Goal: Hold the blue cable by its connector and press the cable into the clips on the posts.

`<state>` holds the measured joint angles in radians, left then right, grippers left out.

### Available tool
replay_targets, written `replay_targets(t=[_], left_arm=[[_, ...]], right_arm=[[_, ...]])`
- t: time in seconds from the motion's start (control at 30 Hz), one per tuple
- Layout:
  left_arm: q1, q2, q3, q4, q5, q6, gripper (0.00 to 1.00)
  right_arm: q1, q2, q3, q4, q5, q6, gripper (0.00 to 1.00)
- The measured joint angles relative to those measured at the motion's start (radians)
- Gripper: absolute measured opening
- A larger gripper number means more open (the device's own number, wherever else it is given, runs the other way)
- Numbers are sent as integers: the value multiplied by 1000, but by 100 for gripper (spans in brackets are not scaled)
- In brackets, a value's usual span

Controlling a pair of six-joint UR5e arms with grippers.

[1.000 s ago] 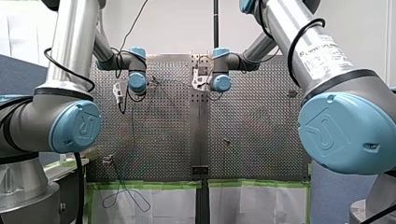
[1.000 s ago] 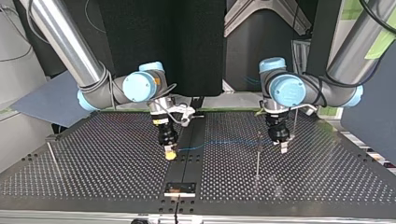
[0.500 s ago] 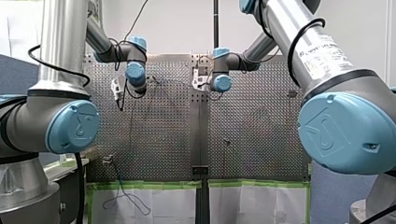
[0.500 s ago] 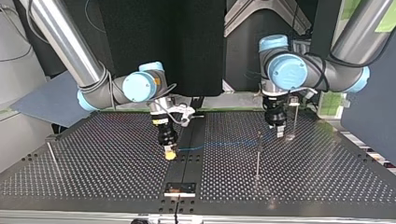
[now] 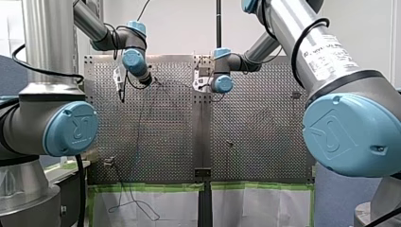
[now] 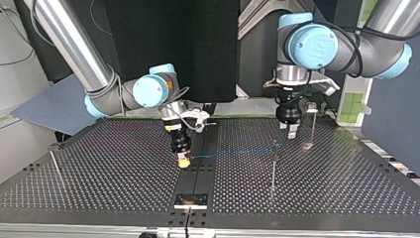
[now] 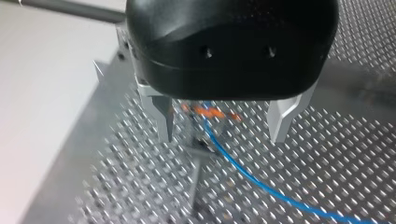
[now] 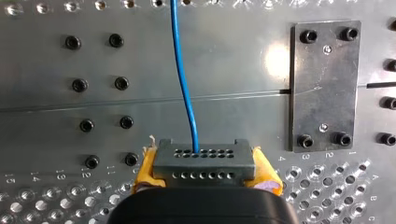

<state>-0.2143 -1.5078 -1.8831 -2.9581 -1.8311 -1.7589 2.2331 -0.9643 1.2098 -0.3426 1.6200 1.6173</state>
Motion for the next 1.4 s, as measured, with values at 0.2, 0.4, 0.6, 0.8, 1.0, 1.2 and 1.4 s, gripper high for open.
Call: replay_targets(t=[0.2, 0.4, 0.6, 0.8, 1.0, 1.2, 1.4], left_arm=[[-10, 17, 0, 13, 30, 21, 100], [-13, 17, 0, 25, 37, 27, 100], [-13, 13, 0, 36, 37, 27, 100], [-14, 3, 0, 37, 35, 27, 100], [-15, 3, 0, 36, 34, 28, 100], [-16, 2, 0, 37, 35, 28, 100], [-19, 2, 0, 43, 43, 43, 100]], right_arm=[[1, 0, 0, 0, 0, 1, 0], [1, 0, 0, 0, 0, 1, 0], [1, 0, 0, -1, 0, 0, 0], [1, 0, 0, -2, 0, 1, 0], [1, 0, 0, -2, 0, 1, 0], [1, 0, 0, 0, -1, 0, 0], [1, 0, 0, 0, -1, -2, 0]])
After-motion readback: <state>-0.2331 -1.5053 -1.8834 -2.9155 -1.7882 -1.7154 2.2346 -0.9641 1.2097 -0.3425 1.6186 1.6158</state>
